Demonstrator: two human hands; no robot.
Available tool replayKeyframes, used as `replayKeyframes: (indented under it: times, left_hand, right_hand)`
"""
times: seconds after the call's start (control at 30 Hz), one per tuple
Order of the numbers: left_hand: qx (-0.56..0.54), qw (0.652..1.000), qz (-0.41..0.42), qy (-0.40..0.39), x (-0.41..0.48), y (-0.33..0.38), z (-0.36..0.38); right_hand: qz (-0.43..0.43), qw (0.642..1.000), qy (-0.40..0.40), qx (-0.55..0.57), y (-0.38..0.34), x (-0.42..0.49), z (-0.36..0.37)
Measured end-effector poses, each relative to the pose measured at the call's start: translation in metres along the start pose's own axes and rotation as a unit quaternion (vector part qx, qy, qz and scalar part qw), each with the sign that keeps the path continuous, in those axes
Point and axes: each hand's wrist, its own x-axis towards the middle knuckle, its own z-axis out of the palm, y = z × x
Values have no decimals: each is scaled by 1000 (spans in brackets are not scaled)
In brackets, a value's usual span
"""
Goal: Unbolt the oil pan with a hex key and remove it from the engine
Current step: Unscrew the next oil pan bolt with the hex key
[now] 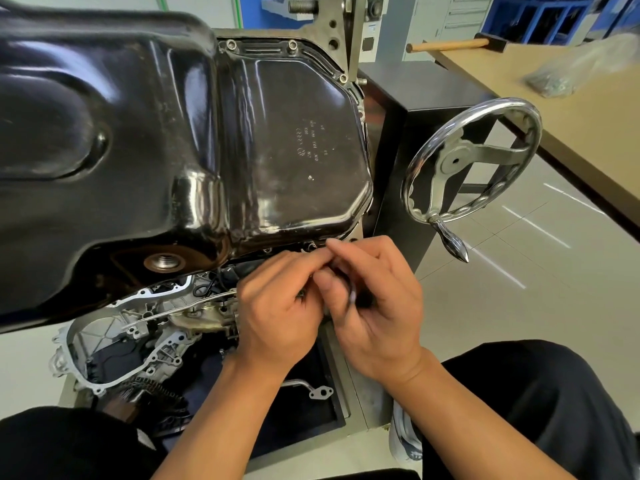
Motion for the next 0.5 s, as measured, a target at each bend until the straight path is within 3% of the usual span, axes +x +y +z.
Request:
replayKeyframes:
  times: [0.3, 0.5]
  left_hand:
    - [25, 999, -32, 5, -4, -1, 0]
    - [9, 999, 2, -31, -3, -1, 0]
  right_hand:
    - [35, 998, 40, 22, -3, 0, -5]
    - [-2, 1000, -5, 6, 0, 1, -4]
